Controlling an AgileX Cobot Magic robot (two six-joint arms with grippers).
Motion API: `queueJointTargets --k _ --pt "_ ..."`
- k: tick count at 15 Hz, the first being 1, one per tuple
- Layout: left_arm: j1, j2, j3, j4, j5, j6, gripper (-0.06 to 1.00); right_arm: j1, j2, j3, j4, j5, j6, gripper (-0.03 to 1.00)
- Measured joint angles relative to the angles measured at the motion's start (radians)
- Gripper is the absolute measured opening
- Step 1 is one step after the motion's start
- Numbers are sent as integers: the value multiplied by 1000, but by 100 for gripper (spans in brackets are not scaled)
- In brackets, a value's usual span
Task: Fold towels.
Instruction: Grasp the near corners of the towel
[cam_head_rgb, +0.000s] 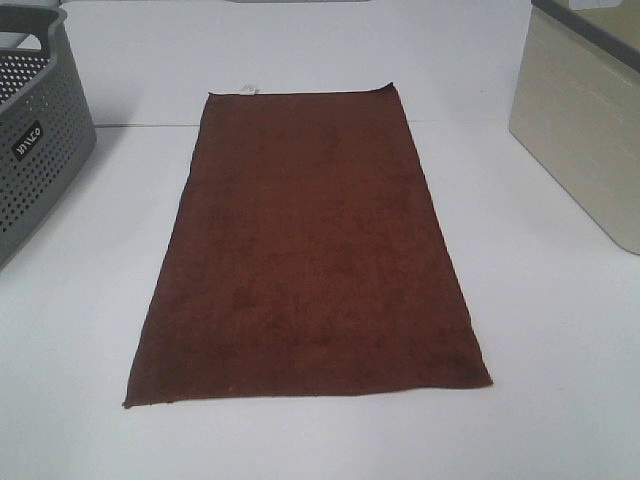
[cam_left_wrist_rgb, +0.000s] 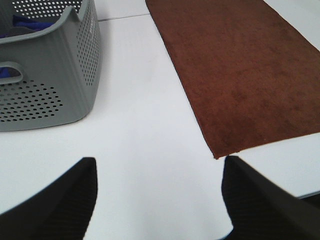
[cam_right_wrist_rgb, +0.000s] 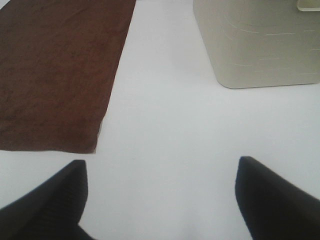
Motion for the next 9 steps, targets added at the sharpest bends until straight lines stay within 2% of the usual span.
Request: queueJointTargets --k 9 --pt "0 0 0 0 0 0 67 0 0 0 0 0 0 77"
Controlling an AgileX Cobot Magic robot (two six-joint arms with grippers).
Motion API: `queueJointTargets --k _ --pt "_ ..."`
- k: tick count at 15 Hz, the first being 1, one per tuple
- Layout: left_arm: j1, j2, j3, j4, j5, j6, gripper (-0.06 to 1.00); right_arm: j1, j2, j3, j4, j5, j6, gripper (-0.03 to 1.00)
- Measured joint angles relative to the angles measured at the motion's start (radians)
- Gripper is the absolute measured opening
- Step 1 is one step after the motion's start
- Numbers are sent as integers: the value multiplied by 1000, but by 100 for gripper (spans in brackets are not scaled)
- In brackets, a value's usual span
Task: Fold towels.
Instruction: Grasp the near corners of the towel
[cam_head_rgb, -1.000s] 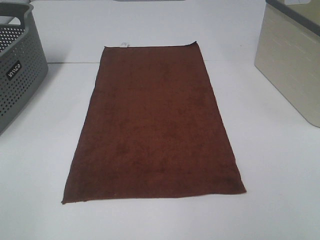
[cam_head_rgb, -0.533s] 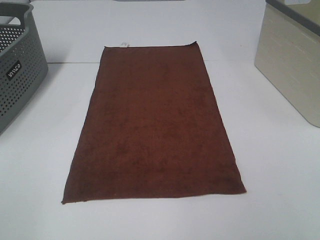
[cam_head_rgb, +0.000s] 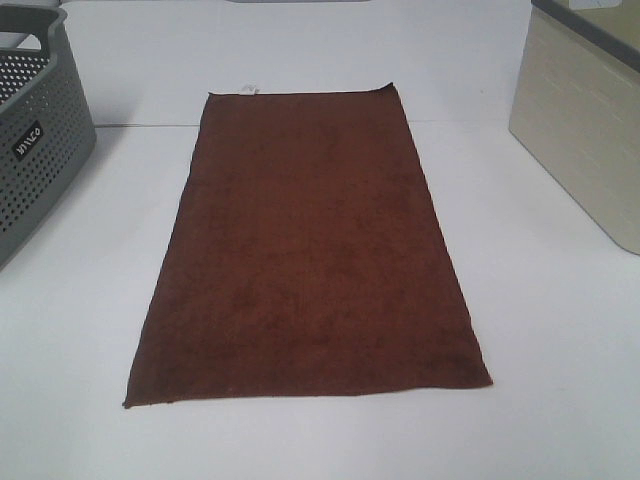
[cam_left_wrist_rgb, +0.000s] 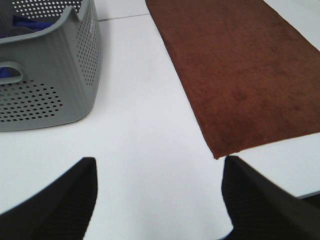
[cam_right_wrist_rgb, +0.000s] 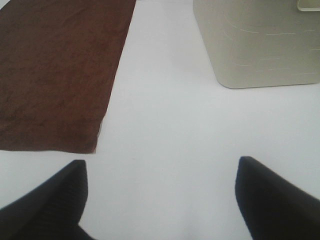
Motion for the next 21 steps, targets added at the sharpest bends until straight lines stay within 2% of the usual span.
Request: queueJointTargets --k 21 --pt "0 0 0 0 0 0 67 0 0 0 0 0 0 77"
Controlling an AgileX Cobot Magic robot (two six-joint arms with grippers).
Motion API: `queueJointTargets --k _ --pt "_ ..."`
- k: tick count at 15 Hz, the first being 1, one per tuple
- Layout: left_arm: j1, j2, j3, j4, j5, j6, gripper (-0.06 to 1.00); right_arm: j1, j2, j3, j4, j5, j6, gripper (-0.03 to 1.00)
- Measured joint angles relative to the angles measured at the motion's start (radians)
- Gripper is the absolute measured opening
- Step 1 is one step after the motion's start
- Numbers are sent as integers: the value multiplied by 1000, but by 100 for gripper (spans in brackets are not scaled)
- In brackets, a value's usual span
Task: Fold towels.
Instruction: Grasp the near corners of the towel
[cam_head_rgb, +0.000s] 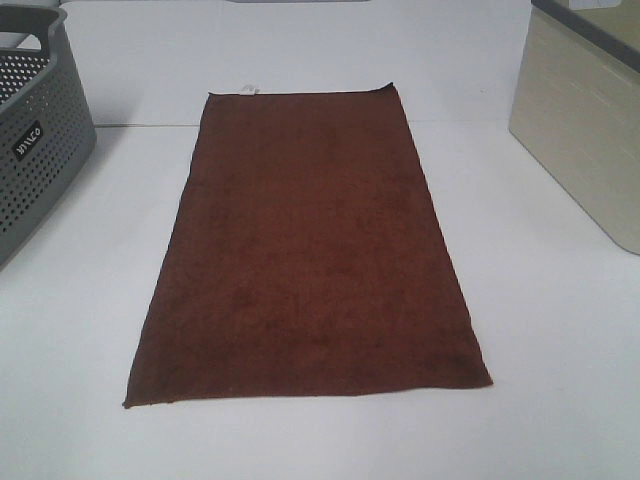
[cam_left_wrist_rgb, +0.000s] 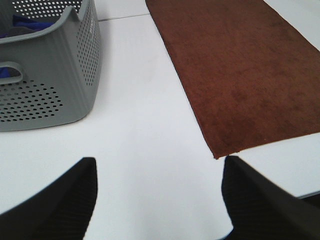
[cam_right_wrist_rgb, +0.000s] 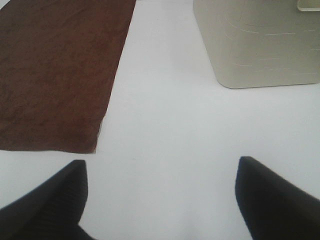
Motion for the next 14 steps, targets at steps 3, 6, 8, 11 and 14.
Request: queueJointTargets --k 3,6,8,11,14 --pt "0 0 0 0 0 0 67 0 0 0 0 0 0 77" --pt "0 0 0 0 0 0 67 0 0 0 0 0 0 77" --pt "0 0 0 0 0 0 67 0 0 0 0 0 0 77" --pt "0 1 -3 0 -4 0 67 0 2 0 0 0 0 77" --pt "0 76 -19 -9 -167 -10 67 0 105 -8 0 -30 22 77"
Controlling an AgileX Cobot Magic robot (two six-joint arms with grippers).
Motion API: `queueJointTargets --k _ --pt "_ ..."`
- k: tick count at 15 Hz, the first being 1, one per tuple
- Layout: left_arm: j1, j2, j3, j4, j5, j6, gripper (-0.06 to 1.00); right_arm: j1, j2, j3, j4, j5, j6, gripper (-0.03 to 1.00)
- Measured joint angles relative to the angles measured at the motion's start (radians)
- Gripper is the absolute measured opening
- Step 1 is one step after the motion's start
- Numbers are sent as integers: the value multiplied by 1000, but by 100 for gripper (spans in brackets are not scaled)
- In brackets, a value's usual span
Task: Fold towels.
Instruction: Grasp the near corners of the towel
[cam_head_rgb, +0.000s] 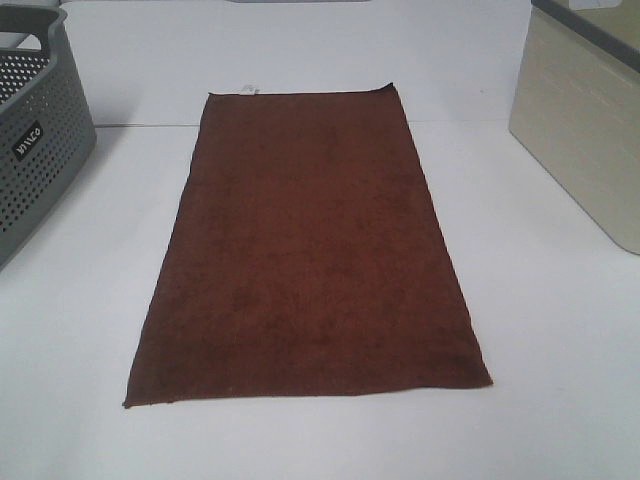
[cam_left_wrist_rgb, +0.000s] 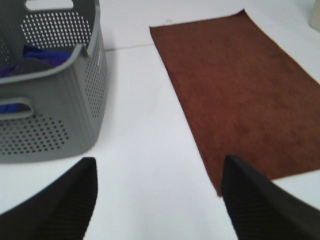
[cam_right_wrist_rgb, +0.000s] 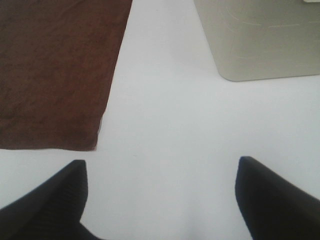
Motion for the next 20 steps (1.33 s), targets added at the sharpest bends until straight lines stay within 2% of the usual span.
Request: queueJointTargets --k 4,7,10,12,14,16,20 --pt "0 212 26 -68 -306 -13 67 0 275 -9 1 -99 52 77" --pt "0 395 30 -133 -435 -13 67 0 461 -9 2 -164 52 77" --pt "0 646 30 -264 -494 -13 67 0 681 -10 50 -277 49 77" --pt "0 826 30 -364 -508 3 67 0 818 -11 128 -361 15 77" --pt "0 985 30 -448 -517 66 67 0 969 -11 252 -449 -62 77" --pt "0 1148 29 -536 -521 153 67 0 1099 -11 370 -505 -179 77" --pt "0 1384 -33 -743 -498 350 67 0 1336 -14 657 -534 -478 77"
